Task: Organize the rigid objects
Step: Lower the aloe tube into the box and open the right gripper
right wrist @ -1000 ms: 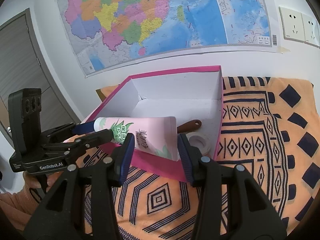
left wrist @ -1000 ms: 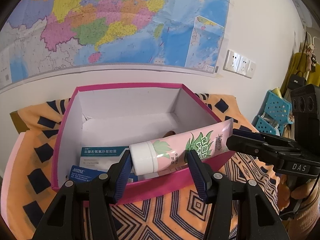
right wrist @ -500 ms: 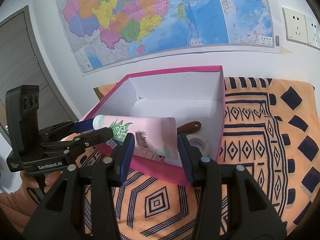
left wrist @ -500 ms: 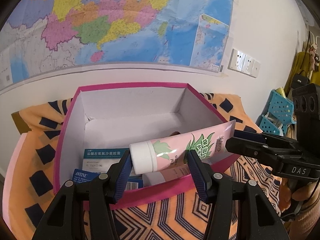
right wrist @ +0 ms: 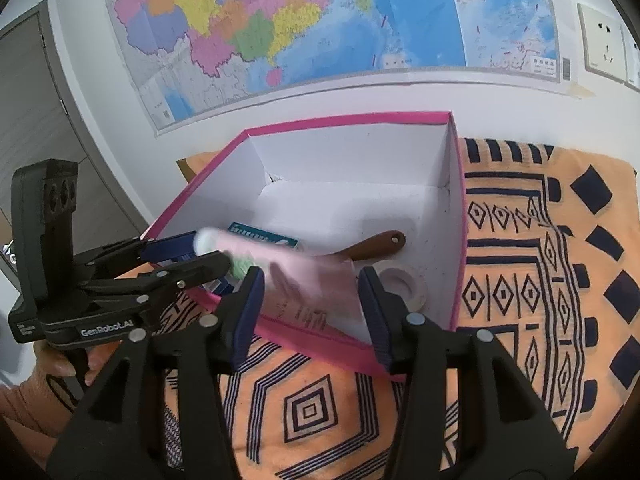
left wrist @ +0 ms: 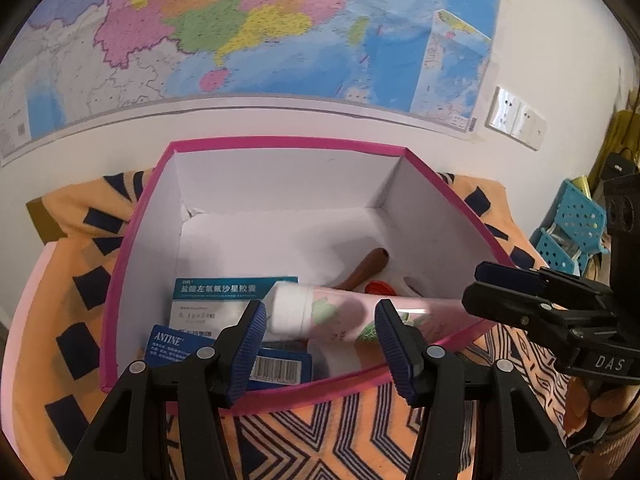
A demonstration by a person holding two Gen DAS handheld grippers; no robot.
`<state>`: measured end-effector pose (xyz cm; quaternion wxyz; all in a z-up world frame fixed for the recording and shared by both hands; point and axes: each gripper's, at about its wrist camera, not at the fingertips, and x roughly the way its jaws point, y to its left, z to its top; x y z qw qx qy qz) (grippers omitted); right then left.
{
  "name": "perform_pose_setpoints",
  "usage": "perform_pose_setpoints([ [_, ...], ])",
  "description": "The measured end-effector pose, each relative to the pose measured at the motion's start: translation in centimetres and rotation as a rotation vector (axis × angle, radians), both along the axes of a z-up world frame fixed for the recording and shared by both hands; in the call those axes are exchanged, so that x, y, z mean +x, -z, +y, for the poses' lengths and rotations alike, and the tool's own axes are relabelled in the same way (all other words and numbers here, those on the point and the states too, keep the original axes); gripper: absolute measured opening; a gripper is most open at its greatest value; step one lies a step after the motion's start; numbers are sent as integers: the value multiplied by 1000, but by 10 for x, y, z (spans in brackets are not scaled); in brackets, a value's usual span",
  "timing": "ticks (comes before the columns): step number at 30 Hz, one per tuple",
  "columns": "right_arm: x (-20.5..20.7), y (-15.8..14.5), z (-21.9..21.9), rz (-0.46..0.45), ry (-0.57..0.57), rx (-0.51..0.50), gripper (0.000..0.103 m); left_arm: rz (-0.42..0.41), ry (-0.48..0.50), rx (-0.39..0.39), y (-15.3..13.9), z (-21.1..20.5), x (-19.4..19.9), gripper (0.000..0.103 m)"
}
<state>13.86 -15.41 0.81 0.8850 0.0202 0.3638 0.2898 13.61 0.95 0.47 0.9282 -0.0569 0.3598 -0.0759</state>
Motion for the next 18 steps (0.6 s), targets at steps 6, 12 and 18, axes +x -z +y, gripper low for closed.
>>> perform_pose_setpoints([
  [6, -8, -2, -1, -11, -1, 7, 53, -45, -25, 15, -5, 4, -16, 75],
  [12, -32, -6, -4, -63, -13, 5, 64, -128, -23, 32, -14, 7, -50, 97],
  [18, -69, -5, 0, -140, -21, -22, 79, -172, -33, 35, -18, 9, -83, 103],
])
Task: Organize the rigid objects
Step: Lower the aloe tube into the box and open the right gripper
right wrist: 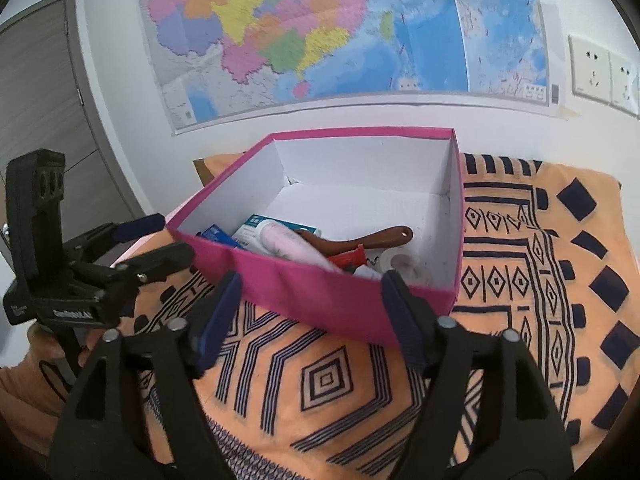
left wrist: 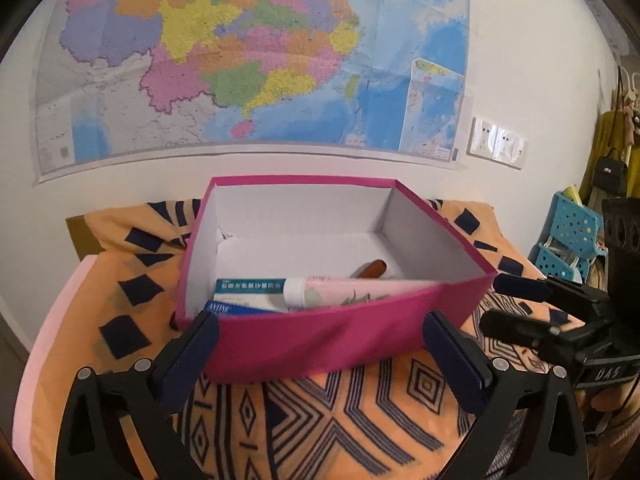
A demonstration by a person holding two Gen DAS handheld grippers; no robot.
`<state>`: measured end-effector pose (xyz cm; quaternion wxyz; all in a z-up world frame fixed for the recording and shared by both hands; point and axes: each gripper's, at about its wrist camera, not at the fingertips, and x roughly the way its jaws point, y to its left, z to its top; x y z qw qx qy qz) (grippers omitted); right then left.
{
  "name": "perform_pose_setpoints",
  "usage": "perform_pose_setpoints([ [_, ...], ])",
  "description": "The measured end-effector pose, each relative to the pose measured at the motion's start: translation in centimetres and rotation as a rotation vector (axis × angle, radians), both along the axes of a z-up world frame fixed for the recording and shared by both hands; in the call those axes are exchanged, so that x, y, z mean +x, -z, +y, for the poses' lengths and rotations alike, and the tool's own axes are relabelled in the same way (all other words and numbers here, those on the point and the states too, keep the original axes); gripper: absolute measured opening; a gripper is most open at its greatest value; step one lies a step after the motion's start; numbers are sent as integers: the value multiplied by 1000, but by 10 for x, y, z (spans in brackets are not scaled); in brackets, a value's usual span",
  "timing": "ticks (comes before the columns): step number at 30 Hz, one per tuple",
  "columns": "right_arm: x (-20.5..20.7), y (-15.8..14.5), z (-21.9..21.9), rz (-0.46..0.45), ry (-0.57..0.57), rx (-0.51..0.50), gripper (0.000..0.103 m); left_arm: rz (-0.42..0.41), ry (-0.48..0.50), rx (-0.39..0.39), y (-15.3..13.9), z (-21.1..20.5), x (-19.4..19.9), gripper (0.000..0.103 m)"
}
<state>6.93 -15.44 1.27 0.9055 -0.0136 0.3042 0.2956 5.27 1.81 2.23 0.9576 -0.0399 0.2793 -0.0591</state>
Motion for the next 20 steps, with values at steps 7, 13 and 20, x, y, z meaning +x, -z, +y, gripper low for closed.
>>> perform_pose_setpoints([
  [7, -30, 17, 10, -66, 29, -53, 99, 55, -46, 13, 22, -3, -17, 103],
  [13, -36, 30, 10, -65, 78, -77, 99, 94, -84, -12, 38, 2, -27, 103],
  [20, -44, 40, 10, -38, 81, -68, 99, 47, -46, 17, 36, -5, -39, 103],
])
